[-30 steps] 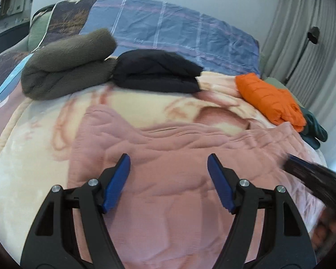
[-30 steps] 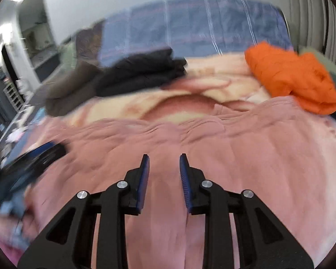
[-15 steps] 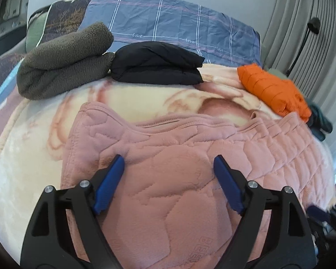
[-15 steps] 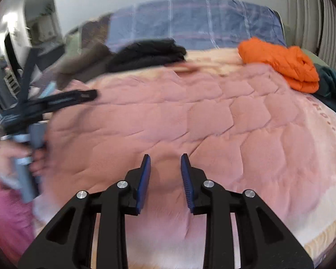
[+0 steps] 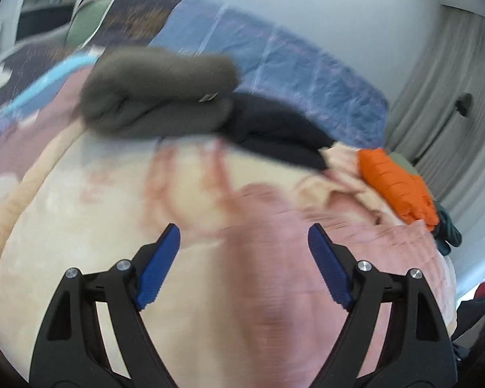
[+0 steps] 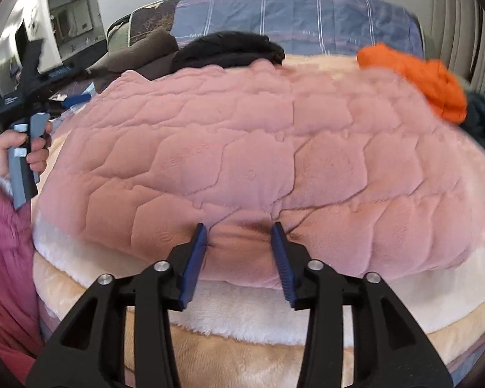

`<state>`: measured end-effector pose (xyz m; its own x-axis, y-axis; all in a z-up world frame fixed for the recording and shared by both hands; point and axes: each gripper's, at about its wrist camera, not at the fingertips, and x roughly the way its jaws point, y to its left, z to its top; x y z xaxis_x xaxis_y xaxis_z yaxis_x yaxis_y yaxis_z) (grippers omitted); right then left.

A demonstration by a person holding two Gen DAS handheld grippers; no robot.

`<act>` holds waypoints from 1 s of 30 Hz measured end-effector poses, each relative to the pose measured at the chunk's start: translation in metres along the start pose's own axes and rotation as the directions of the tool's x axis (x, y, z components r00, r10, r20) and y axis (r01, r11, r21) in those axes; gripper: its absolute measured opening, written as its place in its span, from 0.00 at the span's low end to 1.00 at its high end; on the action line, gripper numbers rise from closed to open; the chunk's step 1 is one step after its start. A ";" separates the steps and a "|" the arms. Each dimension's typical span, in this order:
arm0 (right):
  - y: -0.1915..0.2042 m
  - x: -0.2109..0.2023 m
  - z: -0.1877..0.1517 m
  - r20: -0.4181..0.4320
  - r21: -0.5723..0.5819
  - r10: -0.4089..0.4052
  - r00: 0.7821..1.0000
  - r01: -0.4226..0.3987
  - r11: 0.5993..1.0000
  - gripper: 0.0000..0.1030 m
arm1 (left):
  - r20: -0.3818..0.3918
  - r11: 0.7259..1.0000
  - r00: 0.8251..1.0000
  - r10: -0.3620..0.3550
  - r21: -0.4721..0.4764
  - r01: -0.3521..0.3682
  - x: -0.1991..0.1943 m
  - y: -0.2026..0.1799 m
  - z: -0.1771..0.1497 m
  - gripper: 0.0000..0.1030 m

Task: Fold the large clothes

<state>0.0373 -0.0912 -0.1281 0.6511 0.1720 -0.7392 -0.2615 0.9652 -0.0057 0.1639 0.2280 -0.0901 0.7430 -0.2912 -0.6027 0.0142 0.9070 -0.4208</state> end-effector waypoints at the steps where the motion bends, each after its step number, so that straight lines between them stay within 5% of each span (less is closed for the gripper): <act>1: 0.006 -0.004 0.000 0.018 -0.034 -0.016 1.000 0.016 0.999 0.52 | -0.030 0.999 0.999 -0.029 -0.031 0.028 0.006 0.008 0.000 0.79; 3: 0.019 -0.008 0.002 0.065 -0.125 -0.014 0.998 0.022 0.992 0.60 | -0.074 0.987 0.988 -0.136 -0.097 0.128 0.017 0.017 -0.001 0.79; 5: 0.046 -0.017 -0.002 0.120 -0.254 0.001 0.993 0.030 0.967 0.63 | -0.091 0.984 0.981 -0.170 -0.067 0.165 0.021 0.008 -0.003 0.79; 9: 0.091 -0.014 -0.010 0.160 -0.452 -0.001 0.987 0.074 0.889 0.69 | -0.142 0.985 0.976 -0.164 0.029 0.170 0.031 -0.016 -0.013 0.80; 13: 0.125 -0.010 -0.016 0.175 -0.578 0.030 0.984 0.078 0.813 0.71 | -0.194 0.990 0.971 -0.139 -0.004 0.141 0.047 -0.010 -0.017 0.85; 22: 0.172 0.009 -0.019 0.162 -0.707 0.060 0.985 0.073 0.703 0.72 | -0.212 0.974 0.951 -0.223 -0.100 0.206 0.060 0.009 -0.017 0.88; 30: 0.183 0.034 -0.014 0.132 -0.706 0.040 0.990 0.066 0.705 0.71 | -0.197 0.953 0.935 -0.296 -0.126 0.275 0.066 0.018 -0.018 0.88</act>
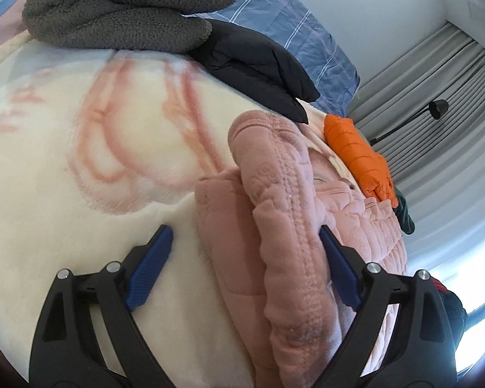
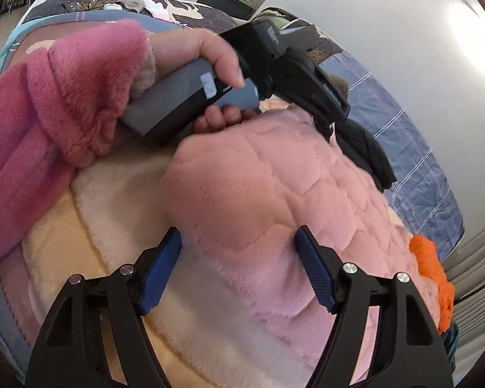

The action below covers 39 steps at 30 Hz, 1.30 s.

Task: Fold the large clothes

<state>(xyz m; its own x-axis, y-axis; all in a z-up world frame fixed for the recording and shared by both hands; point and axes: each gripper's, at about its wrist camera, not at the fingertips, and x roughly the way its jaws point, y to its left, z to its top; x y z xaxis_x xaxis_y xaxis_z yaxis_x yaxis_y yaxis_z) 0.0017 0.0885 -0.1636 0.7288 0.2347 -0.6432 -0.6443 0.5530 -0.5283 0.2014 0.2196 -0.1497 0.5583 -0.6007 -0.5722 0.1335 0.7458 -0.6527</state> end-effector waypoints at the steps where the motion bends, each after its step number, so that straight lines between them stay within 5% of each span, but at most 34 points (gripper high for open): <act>1: 0.001 0.002 0.005 0.010 -0.005 -0.022 1.000 0.022 1.000 0.72 | 0.009 1.000 1.000 -0.004 -0.004 0.004 -0.001 0.000 0.001 0.87; 7: 0.009 0.014 0.014 0.039 -0.004 -0.084 0.996 0.085 0.996 0.67 | 0.033 1.000 0.999 -0.001 0.013 0.001 -0.002 -0.003 0.002 0.77; 10: 0.005 0.018 0.016 0.048 0.029 -0.108 0.993 0.107 0.994 0.49 | 0.026 1.000 0.999 -0.027 0.005 0.027 0.000 -0.002 0.003 0.63; 15: -0.023 0.018 0.009 0.066 0.189 0.009 0.998 -0.021 0.982 0.36 | 0.032 0.999 0.998 -0.053 0.007 0.053 -0.003 -0.005 0.002 0.48; 25: -0.081 0.000 -0.009 0.196 0.492 0.208 0.958 -0.280 0.825 0.27 | 0.111 0.997 0.994 -0.001 0.075 -0.007 -0.021 -0.036 0.000 0.38; 31: -0.117 -0.038 -0.021 0.320 0.549 0.207 0.924 -0.359 0.755 0.26 | 0.181 0.995 0.983 -0.027 0.102 0.009 -0.039 -0.076 0.005 0.37; 39: -0.177 -0.085 -0.064 0.458 0.642 0.126 0.880 -0.425 0.638 0.26 | 0.207 0.949 0.977 0.052 0.294 -0.113 -0.039 -0.203 0.027 0.36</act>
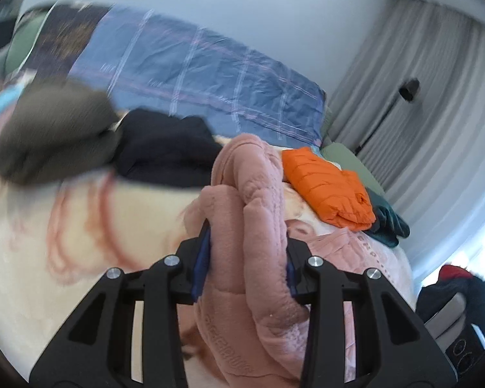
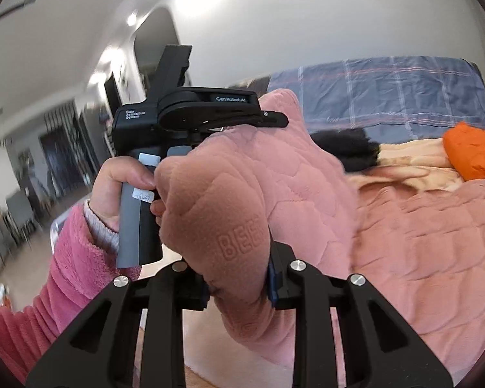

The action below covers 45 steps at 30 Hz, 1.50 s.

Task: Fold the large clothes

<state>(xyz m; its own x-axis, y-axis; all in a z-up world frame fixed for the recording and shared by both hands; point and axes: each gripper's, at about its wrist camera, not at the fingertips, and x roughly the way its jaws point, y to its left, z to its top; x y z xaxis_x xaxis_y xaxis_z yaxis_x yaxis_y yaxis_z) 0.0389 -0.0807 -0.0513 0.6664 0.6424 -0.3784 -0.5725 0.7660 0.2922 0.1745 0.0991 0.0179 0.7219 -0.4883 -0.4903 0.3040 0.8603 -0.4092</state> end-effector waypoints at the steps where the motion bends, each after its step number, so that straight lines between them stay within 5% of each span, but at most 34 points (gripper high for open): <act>1: -0.010 -0.014 0.004 0.028 0.025 -0.002 1.000 0.001 1.000 0.26 | 0.002 0.999 1.000 0.007 0.038 -0.007 0.002 -0.018 0.005 0.36; 8: -0.077 -0.090 0.004 0.148 0.180 -0.054 0.988 0.026 0.983 0.25 | -0.021 0.962 0.999 0.033 0.271 -0.026 0.046 -0.150 0.021 0.35; 15: -0.154 -0.146 -0.035 0.157 0.387 -0.120 0.980 0.051 0.921 0.25 | -0.106 0.863 0.992 0.071 0.505 -0.008 0.136 -0.269 -0.014 0.39; 18: -0.187 -0.149 -0.061 0.101 0.488 -0.135 0.986 0.069 0.870 0.25 | -0.168 0.819 0.983 0.068 0.573 0.041 0.182 -0.293 -0.046 0.54; 21: -0.223 -0.141 -0.099 0.033 0.635 -0.077 0.996 0.038 0.771 0.26 | -0.263 0.795 0.961 0.088 0.600 0.091 0.222 -0.301 -0.081 0.64; 23: -0.229 -0.140 -0.111 0.034 0.658 -0.049 0.998 0.015 0.753 0.26 | -0.287 0.785 0.946 0.149 0.616 0.064 0.244 -0.300 -0.096 0.64; 28: -0.219 -0.143 -0.106 0.028 0.601 -0.061 0.998 0.032 0.799 0.26 | -0.283 0.790 0.948 0.147 0.611 0.060 0.244 -0.303 -0.097 0.64; 32: -0.221 -0.142 -0.107 0.041 0.598 -0.046 0.998 0.013 0.801 0.26 | -0.280 0.847 0.959 0.041 0.518 0.115 0.226 -0.296 -0.079 0.61; 33: -0.220 -0.144 -0.108 0.045 0.596 -0.043 0.998 0.007 0.803 0.27 | -0.270 0.868 0.963 0.004 0.479 0.131 0.216 -0.293 -0.071 0.55; 35: -0.227 -0.140 -0.106 0.046 0.593 -0.048 0.998 0.011 0.805 0.28 | -0.256 0.885 0.966 -0.028 0.442 0.143 0.198 -0.290 -0.057 0.25; 40: -0.223 -0.144 -0.107 0.043 0.573 -0.071 0.997 0.034 0.819 0.33 | -0.175 0.833 0.982 0.072 0.552 0.038 0.164 -0.276 -0.050 0.21; 45: -0.225 -0.143 -0.102 0.034 0.559 -0.100 0.994 0.064 0.827 0.40 | -0.254 0.810 0.960 0.118 0.583 0.055 0.186 -0.245 -0.085 0.28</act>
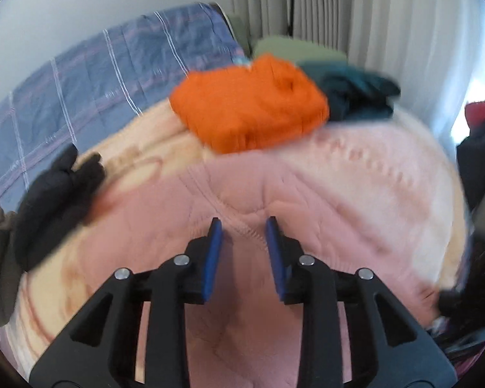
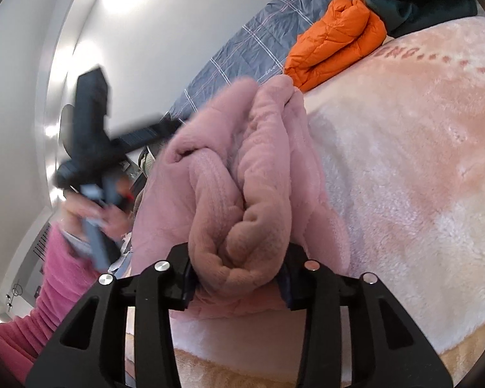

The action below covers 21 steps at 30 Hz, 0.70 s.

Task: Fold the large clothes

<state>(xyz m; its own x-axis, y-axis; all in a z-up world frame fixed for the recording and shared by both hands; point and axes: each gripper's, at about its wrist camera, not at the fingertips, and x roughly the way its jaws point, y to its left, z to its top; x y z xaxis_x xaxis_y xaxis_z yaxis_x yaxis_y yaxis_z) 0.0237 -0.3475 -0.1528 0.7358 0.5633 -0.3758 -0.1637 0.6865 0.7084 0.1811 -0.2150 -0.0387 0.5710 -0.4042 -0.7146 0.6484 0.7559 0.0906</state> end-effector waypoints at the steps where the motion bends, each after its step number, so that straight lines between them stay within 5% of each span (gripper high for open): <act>1: 0.002 -0.003 0.000 0.004 -0.010 -0.029 1.000 0.029 1.000 0.40 | 0.010 1.000 1.000 0.009 0.018 -0.009 0.008 -0.003 -0.008 0.28; 7: 0.021 -0.039 0.013 0.120 -0.090 -0.160 0.980 0.171 0.981 0.46 | -0.015 0.999 1.000 0.014 0.052 -0.013 0.018 -0.010 -0.004 0.27; 10: 0.039 -0.053 0.020 0.204 -0.163 -0.152 0.967 0.187 0.969 0.46 | -0.019 0.999 1.000 0.014 0.052 -0.013 0.019 -0.010 -0.004 0.27; 13: 0.052 -0.041 0.023 0.163 -0.218 -0.077 0.984 0.112 0.969 0.36 | -0.015 0.999 1.000 0.013 0.047 -0.012 0.018 -0.009 -0.003 0.28; 17: 0.037 0.005 0.019 0.017 -0.178 -0.208 0.978 0.208 0.962 0.14 | -0.006 0.999 1.000 0.011 0.035 -0.011 0.018 -0.007 -0.004 0.29; 21: 0.023 0.020 0.018 -0.034 -0.194 -0.250 0.968 0.239 0.952 0.12 | -0.007 0.997 0.999 0.044 0.070 -0.044 0.024 -0.016 -0.006 0.30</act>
<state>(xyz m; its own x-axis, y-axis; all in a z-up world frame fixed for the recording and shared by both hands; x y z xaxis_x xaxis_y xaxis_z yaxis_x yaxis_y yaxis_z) 0.0468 -0.3286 -0.1334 0.7305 0.3895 -0.5610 -0.1078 0.8769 0.4685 0.1817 -0.2340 -0.0614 0.5954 -0.3664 -0.7150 0.6564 0.7350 0.1699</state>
